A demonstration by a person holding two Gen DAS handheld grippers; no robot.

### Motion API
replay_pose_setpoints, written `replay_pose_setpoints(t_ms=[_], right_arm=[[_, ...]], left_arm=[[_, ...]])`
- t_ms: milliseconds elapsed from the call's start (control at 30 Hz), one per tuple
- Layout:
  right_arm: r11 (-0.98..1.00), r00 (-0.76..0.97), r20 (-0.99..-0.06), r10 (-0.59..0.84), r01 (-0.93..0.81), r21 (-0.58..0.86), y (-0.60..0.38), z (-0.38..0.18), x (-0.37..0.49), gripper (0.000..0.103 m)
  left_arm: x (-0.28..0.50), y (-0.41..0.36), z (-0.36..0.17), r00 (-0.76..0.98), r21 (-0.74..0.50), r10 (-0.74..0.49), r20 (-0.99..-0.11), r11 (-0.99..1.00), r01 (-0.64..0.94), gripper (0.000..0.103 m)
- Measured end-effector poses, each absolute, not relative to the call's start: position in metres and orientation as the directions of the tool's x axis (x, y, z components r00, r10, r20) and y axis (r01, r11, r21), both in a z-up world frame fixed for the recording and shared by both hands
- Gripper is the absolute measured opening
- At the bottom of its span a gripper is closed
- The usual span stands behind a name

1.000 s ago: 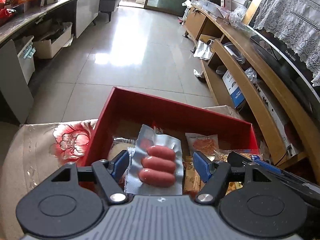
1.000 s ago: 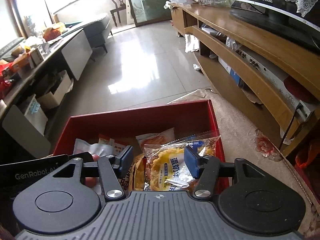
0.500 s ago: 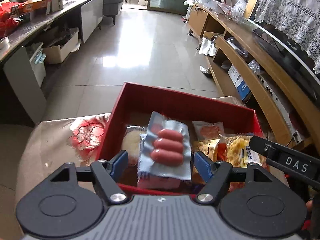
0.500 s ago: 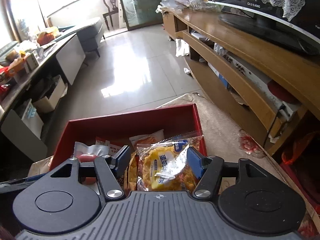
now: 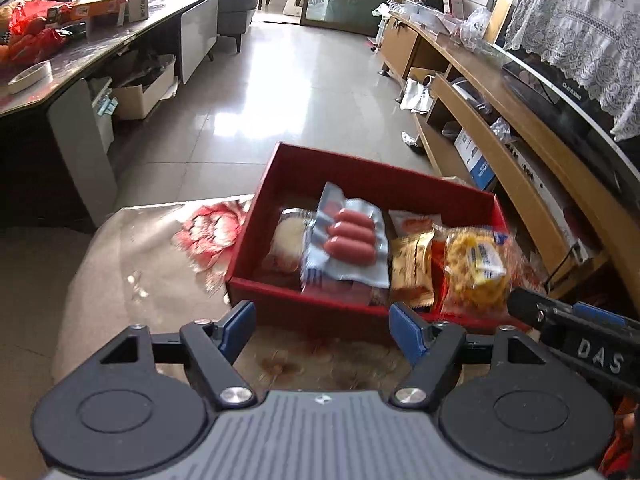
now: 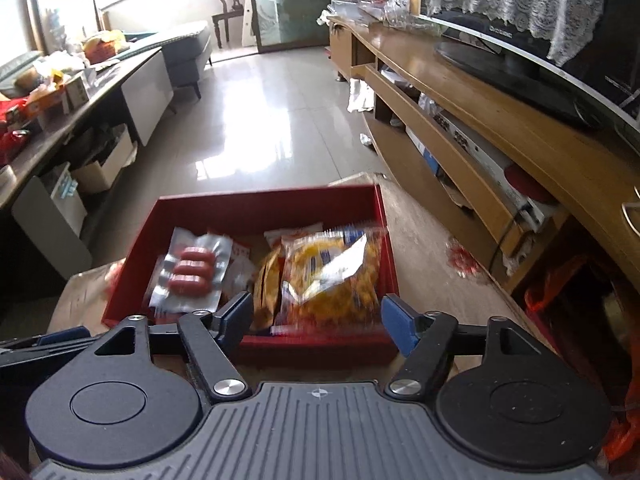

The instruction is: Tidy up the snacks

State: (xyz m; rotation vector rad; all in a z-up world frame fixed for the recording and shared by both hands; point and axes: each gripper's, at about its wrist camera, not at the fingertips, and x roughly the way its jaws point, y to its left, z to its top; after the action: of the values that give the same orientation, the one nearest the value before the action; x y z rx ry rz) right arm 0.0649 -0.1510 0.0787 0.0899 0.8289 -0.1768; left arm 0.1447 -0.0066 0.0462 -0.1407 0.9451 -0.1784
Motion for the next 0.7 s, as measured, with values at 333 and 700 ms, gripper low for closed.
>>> replay_pose_setpoints(t_ms=[333,700], right_arm=[[0.981,0.646,-0.752,-0.132,0.192,-0.008,-0.140,0.073,0.012,0.080],[0.979,0.618,-0.774,-0.141,0.205,-0.014,-0.134,0.063,-0.032,0.081]], left_arm=[[0.091,0.000,0.044,0.568,-0.166,-0.212,-0.795,0.977,0.132,0.074],[0.048,0.002,0.040,0.574,-0.135,-0.206,-0.792,0.977,0.164,0.082]])
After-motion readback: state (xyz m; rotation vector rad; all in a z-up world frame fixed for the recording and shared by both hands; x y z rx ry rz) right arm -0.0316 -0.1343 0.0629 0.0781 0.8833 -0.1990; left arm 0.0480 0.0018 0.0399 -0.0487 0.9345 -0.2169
